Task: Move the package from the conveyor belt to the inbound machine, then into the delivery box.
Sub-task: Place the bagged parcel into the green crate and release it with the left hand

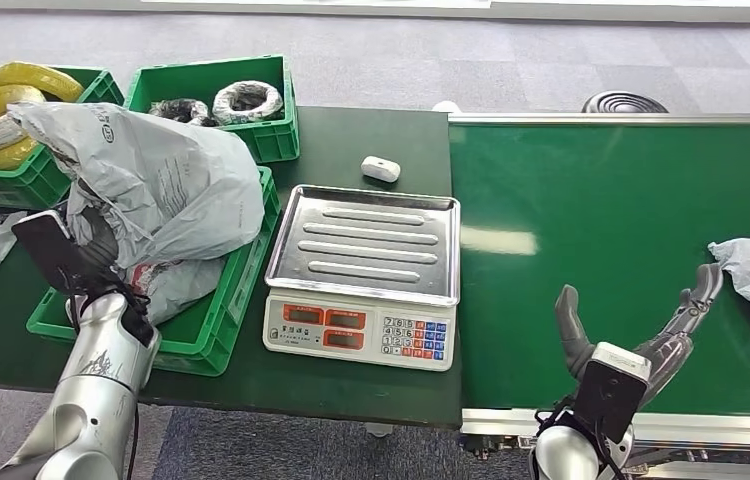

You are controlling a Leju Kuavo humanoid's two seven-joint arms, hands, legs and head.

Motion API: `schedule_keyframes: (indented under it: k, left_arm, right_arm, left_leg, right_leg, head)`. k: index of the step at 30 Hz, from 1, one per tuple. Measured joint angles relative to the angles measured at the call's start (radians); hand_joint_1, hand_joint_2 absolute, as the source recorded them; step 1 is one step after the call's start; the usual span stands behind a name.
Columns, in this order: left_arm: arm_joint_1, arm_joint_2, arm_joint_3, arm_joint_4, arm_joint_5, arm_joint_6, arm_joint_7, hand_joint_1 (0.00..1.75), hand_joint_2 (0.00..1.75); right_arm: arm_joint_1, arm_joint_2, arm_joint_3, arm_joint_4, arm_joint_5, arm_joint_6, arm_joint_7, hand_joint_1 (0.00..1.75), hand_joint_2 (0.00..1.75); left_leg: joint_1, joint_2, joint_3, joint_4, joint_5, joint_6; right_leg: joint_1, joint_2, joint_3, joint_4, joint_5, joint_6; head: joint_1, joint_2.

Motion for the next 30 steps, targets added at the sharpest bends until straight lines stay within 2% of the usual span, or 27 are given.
schedule_keyframes:
  k: [7,8,11,12,15,19,22,26,30]
  left_arm:
    - [-0.014,0.004,0.019,0.034,0.001,0.0,0.0,1.72,1.75]
    - [-0.014,0.005,0.019,0.036,0.001,0.0,0.0,1.5,1.75]
    - [-0.017,0.006,0.023,0.044,0.006,0.001,0.005,0.21,1.75]
    - [-0.018,0.007,0.026,0.048,0.011,0.002,0.008,0.0,1.31]
    - [-0.019,0.008,0.041,0.056,0.027,0.008,0.009,0.0,0.0]
    - [-0.012,0.009,0.055,0.052,0.014,0.047,0.002,0.0,0.0]
    - [0.009,0.004,0.072,0.012,-0.079,0.104,0.0,0.0,0.0]
    - [0.065,-0.029,0.132,-0.102,-0.242,0.122,-0.003,0.0,0.0]
    - [0.168,-0.053,0.108,-0.281,-0.199,0.101,-0.005,0.0,0.0]
  right_arm:
    - [0.0,0.0,0.003,-0.001,0.0,0.0,0.0,0.0,1.75]
    - [0.0,0.0,0.003,-0.001,0.0,0.0,0.0,0.0,1.75]
    - [0.0,0.0,0.004,-0.001,0.0,0.0,0.0,0.0,1.75]
    - [0.0,0.0,0.005,-0.001,0.0,0.0,0.0,0.0,1.75]
    - [-0.002,0.0,0.013,-0.001,0.0,0.0,0.0,0.0,1.75]
    - [-0.017,0.001,0.027,-0.001,0.002,0.0,0.009,0.0,1.75]
    - [-0.03,0.002,0.034,-0.001,0.006,0.0,0.021,0.0,1.75]
    - [-0.032,0.002,0.045,-0.001,0.004,0.0,0.019,0.0,1.75]
    - [-0.03,0.002,0.046,0.0,-0.009,0.0,-0.002,0.0,1.75]
  left_leg:
    - [0.0,0.0,0.005,-0.001,0.0,0.0]
    - [0.0,0.0,0.005,-0.001,0.0,0.0]
    - [0.0,0.0,0.006,-0.001,0.0,0.0]
    - [0.0,0.0,0.006,-0.001,0.0,0.0]
    - [0.0,0.0,0.008,-0.001,0.0,-0.001]
    - [-0.001,0.0,0.011,-0.002,0.0,-0.001]
    - [0.0,0.0,0.014,-0.002,-0.001,-0.002]
    - [0.0,0.0,0.013,-0.003,-0.001,-0.002]
    - [0.0,0.002,0.006,-0.002,0.0,-0.002]
  right_leg:
    - [0.0,0.0,0.005,0.0,0.0,-0.001]
    - [0.0,0.0,0.005,0.0,0.0,-0.001]
    - [0.0,0.0,0.006,0.0,0.0,-0.001]
    - [0.0,0.0,0.007,0.0,0.0,-0.001]
    - [0.0,0.0,0.008,0.0,-0.001,-0.001]
    - [0.0,0.0,0.012,0.0,-0.002,-0.002]
    - [0.0,0.0,0.013,0.0,-0.002,-0.002]
    - [0.0,0.0,0.012,0.0,-0.002,-0.003]
    - [0.001,0.001,0.004,0.0,-0.001,-0.003]
  head:
    - [0.0,0.0]
    - [0.0,0.0]
    - [0.0,0.0]
    - [0.0,0.0]
    - [0.0,0.0]
    - [0.0,0.0]
    - [0.0,0.0]
    - [0.0,0.0]
    - [0.0,0.0]
